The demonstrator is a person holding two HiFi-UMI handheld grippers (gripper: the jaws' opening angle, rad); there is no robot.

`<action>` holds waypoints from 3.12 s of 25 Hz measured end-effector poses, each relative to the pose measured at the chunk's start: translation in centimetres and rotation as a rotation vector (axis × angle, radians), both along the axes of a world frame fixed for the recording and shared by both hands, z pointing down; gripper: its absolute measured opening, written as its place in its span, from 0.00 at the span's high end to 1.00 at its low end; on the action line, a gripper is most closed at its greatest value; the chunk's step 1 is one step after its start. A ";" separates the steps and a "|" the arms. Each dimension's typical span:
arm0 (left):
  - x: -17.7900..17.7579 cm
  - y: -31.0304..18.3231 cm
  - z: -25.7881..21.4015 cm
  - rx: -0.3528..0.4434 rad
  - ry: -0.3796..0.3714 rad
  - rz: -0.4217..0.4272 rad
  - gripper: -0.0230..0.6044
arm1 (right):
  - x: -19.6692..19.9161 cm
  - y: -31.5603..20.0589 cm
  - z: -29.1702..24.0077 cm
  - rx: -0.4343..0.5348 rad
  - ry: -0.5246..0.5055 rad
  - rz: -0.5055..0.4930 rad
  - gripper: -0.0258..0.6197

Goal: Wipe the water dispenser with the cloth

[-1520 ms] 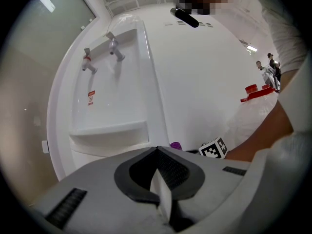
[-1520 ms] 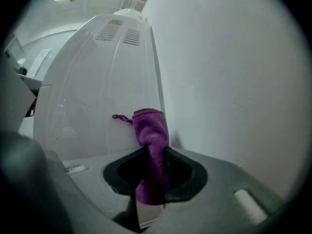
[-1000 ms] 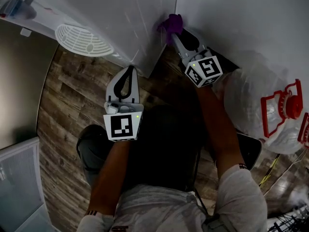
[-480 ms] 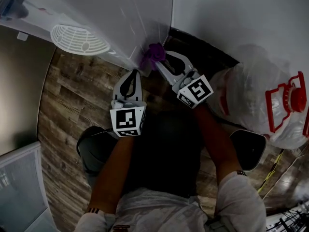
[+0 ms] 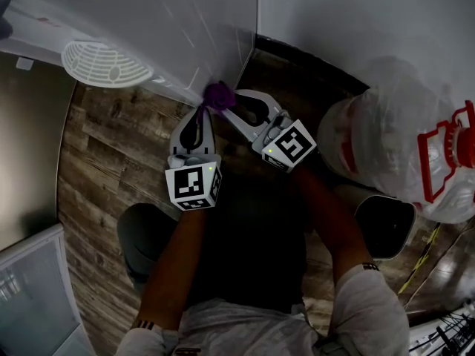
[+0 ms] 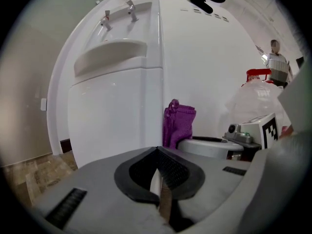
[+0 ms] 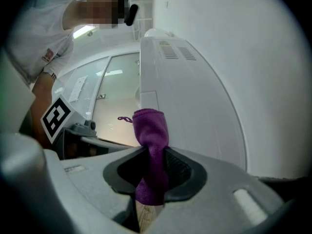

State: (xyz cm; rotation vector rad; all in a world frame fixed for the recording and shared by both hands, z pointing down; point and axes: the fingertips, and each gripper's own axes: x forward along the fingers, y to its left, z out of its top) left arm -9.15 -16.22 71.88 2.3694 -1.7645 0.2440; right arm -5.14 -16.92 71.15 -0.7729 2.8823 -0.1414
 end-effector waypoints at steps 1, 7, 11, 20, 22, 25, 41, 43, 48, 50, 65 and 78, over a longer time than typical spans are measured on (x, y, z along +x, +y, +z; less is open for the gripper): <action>0.0 0.0 0.1 -0.001 0.000 0.000 0.97 | -0.2 0.1 0.2 -0.001 -0.001 -0.003 0.81; 0.0 0.0 0.6 -0.009 -0.016 -0.001 0.97 | -0.4 -0.4 0.9 -0.009 -0.002 0.016 0.81; 0.3 0.0 0.4 -0.002 -0.013 0.005 0.97 | 0.6 -1.8 1.4 -0.026 -0.016 0.063 0.81; 0.7 0.0 0.8 -0.002 -0.022 0.020 0.97 | 3.8 -7.9 3.6 -0.081 -0.026 0.208 0.81; 0.7 0.0 0.8 -0.003 -0.033 0.025 0.97 | 4.4 -9.2 4.1 -0.093 -0.019 0.242 0.81; 0.7 -0.2 0.6 -0.016 -0.038 0.032 0.97 | 4.9 -10.7 5.2 -0.114 -0.005 0.282 0.81; -0.5 -0.8 0.5 -0.014 -0.092 0.063 0.97 | 9.3 -18.0 8.2 -0.192 0.066 0.492 0.83; -0.5 -0.8 0.4 -0.012 -0.094 0.063 0.97 | 10.2 -18.3 8.4 -0.197 0.065 0.517 0.83; -0.3 -0.6 0.6 -0.018 -0.084 0.061 0.97 | 11.6 -18.2 8.4 -0.191 0.083 0.534 0.83; -0.3 -0.7 0.7 -0.014 -0.073 0.055 0.97 | 11.8 -17.8 8.4 -0.180 0.097 0.524 0.83; 0.3 0.0 2.8 -0.049 0.028 0.004 0.97 | 5.2 -3.8 4.6 -0.105 -0.021 0.165 0.81; 0.0 0.4 7.2 -0.144 0.066 -0.020 0.97 | -0.3 -0.9 12.0 -0.223 0.013 0.091 0.82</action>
